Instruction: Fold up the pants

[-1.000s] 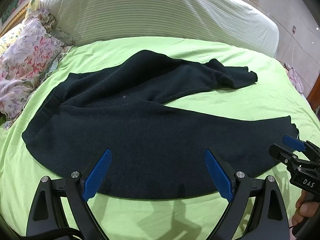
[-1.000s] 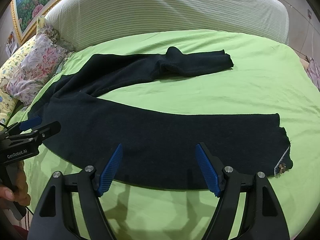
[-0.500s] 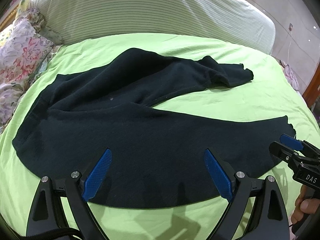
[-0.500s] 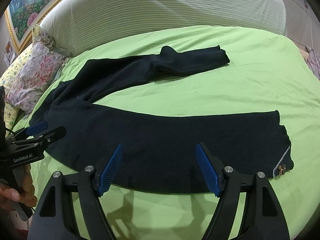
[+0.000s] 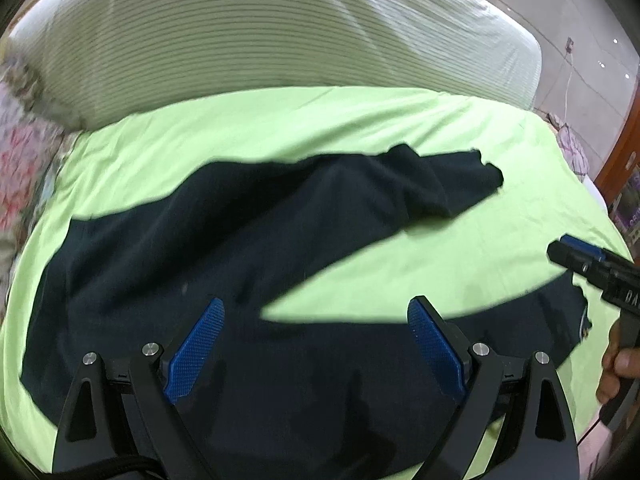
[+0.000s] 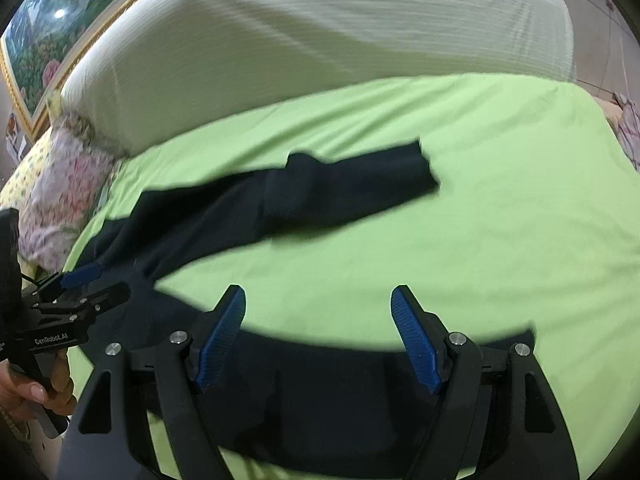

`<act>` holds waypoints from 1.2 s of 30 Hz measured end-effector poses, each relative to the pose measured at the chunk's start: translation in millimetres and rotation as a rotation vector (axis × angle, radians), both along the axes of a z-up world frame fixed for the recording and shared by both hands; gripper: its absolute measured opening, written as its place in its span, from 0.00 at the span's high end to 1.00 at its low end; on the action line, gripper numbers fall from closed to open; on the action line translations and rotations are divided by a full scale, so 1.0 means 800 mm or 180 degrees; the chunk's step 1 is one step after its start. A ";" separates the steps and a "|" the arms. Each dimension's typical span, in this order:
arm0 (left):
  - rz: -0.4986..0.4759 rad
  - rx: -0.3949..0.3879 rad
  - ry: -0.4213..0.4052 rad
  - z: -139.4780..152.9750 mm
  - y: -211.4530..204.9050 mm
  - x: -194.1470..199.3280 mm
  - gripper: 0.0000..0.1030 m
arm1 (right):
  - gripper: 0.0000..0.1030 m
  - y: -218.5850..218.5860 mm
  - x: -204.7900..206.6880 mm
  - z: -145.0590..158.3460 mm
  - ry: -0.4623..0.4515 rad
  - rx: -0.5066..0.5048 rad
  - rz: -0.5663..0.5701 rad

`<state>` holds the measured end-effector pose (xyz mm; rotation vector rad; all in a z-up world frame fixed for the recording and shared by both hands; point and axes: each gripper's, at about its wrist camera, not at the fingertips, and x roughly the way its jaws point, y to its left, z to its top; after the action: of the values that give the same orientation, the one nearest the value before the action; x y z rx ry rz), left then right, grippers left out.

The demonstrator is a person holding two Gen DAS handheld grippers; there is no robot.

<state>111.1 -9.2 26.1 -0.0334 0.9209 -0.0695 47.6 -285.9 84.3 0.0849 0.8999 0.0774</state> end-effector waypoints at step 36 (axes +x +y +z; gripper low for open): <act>-0.0996 -0.0049 0.1140 -0.073 0.016 0.276 0.80 | 0.92 -0.103 0.216 -0.066 0.0560 0.0447 -0.0042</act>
<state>332.0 3.3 -32.4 0.0871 1.2781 -0.3705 220.4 -368.5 31.5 0.2312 1.0690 0.1221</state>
